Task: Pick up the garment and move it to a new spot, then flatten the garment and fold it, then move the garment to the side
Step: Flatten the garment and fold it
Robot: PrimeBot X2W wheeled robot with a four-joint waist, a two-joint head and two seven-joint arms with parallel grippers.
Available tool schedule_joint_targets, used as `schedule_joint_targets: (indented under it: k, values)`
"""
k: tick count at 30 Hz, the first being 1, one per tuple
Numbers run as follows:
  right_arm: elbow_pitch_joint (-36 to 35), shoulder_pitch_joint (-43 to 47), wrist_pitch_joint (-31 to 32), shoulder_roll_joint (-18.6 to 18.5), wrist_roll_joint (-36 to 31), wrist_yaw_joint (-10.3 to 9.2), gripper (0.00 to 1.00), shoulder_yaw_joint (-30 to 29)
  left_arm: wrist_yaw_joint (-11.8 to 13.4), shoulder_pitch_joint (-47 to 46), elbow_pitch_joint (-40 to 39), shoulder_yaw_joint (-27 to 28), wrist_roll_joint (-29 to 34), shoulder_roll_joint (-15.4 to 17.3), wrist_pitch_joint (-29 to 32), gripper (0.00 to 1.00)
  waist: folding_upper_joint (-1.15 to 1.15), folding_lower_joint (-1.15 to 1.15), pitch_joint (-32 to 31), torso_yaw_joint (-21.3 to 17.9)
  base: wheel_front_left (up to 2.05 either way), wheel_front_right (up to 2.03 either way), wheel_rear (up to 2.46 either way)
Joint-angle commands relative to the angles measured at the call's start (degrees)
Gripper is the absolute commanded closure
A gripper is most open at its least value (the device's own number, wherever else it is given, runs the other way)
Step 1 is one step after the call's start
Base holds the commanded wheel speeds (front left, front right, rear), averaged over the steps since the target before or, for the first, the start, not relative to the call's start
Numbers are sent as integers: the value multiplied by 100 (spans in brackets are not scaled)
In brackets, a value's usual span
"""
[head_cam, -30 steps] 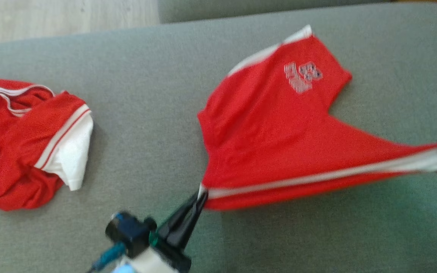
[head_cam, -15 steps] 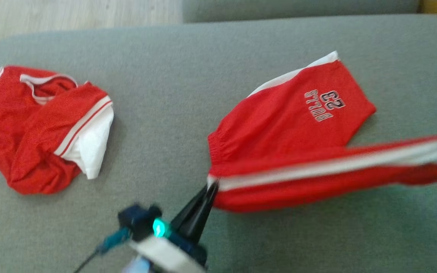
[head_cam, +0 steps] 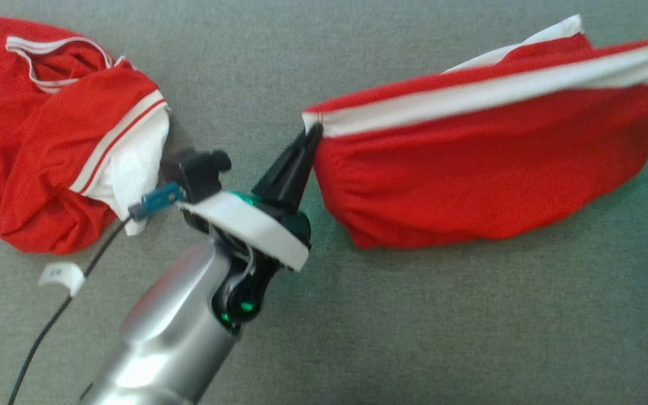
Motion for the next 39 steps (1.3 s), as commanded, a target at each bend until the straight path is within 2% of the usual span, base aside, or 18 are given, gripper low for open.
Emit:
schedule_joint_targets:
  k: [1, 7, 13, 14, 15, 16, 17, 18, 22, 25, 32, 36, 39]
  values:
    - [30, -236, 10, -266, 59, 37, 100, 175, -30, -281, -26, 239, 58, 31, -34, 100, 0, -2, 144, 31, 0, 0, 0]
    - [683, -1044, -42, -330, 244, 37, 100, 815, -39, -615, 360, 133, 151, -10, 47, 100, 0, -2, 270, 41, 0, 0, 0]
    - [1236, -1729, -242, -354, 450, 37, 100, 1624, -56, -795, 700, 46, 290, -23, -159, 100, 0, -2, 347, 41, 0, 0, 0]
    - [1308, -1815, -299, -354, 483, 37, 99, 1750, -57, -811, 756, 24, 339, -16, -209, 100, 0, -2, 350, 38, 0, 0, 0]
    - [1365, -1897, -371, -363, 494, 37, 86, 1885, -58, -816, 812, 7, 366, -17, -252, 100, 0, -2, 350, 34, 0, 0, 0]
    - [1418, -1969, -449, -373, 504, 37, 69, 2022, -60, -818, 866, -13, 388, -19, -286, 87, 0, -2, 345, 31, 0, 0, 0]
    - [1470, -2038, -560, -386, 502, 37, 4, 2143, -61, -819, 912, -29, 404, -23, -323, 71, 0, -2, 338, 25, 0, 0, 0]
    - [1518, -2097, -678, -399, 503, 37, 0, 2263, -59, -811, 964, -29, 407, -32, -359, 0, 0, -2, 327, 20, 0, 0, 0]
    - [1822, -2241, -1200, -418, 526, 37, 0, 2573, -4, -779, 1127, -49, 548, -44, -615, 0, 0, -2, 226, -6, 0, 0, 0]
    - [1977, -2171, -1437, -515, 595, 37, 0, 2774, 158, -718, 1221, -132, 845, -7, -921, 0, 0, -2, 73, -9, 0, 0, 0]
    - [2091, -1393, -1614, -665, 979, 37, 0, 2852, 1019, -135, 1014, -102, 1759, 60, -1418, 0, 0, -2, -437, -41, 0, 0, 0]
    - [2184, -919, -1502, -676, 1171, 37, 0, 2720, 1533, 477, 227, 296, 2440, 35, -1435, 0, 0, -2, -599, -18, 0, 0, 0]
    - [2327, -746, -1425, -610, 1253, 37, 0, 2538, 1795, 1029, -383, 565, 2983, -9, -1437, 0, 0, -2, -619, 39, 0, 0, 0]
